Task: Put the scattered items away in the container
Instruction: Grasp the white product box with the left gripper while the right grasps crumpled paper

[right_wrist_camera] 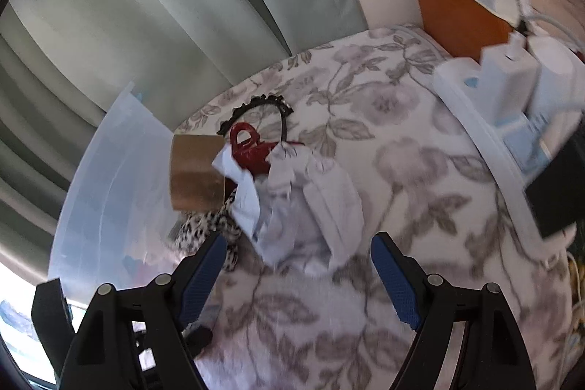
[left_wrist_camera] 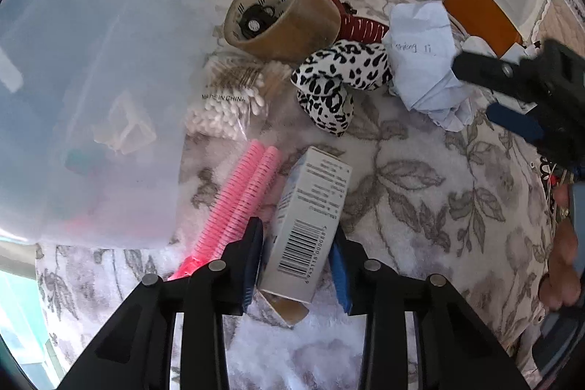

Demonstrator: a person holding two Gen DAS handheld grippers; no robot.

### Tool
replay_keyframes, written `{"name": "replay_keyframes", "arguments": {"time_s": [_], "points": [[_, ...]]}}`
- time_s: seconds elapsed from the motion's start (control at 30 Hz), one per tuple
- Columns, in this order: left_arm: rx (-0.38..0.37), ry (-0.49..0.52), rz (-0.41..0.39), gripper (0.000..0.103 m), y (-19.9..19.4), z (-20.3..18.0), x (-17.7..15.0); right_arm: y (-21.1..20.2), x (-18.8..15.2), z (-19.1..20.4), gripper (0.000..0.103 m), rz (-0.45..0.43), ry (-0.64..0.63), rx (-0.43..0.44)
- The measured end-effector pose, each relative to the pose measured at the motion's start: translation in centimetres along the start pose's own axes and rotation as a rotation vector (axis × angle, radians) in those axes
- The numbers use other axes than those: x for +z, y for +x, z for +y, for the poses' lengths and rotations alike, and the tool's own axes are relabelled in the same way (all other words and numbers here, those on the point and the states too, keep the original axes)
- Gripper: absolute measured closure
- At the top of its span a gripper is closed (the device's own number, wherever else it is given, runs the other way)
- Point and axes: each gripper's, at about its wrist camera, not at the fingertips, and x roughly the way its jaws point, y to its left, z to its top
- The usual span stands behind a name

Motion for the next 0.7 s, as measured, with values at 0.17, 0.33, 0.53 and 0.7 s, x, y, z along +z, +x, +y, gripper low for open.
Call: {"name": "replay_keyframes", "arguments": {"time_s": [0.17,0.33,0.53,0.7], "points": [[-0.013,-0.011,0.018,0.069,0.5,0.4,-0.1,1.9,1.1,0.2,0.018,0.015,-0.009,-0.003],[-0.025,-0.016,0.027,0.069,0.5,0.7,-0.1,3.3,1.5,0.0,0.016,0.026,-0.012,-0.028],[-0.03,-0.009,0.023,0.071,0.1,0.7,-0.2,4.5,1.8,-0.8,0.016,0.042,0.046,-0.001],[-0.038,-0.013,0.016,0.075,-0.8,0.9,-0.5,4.1,1.9,-0.7,0.025,0.036,0.075,0.005]]}}
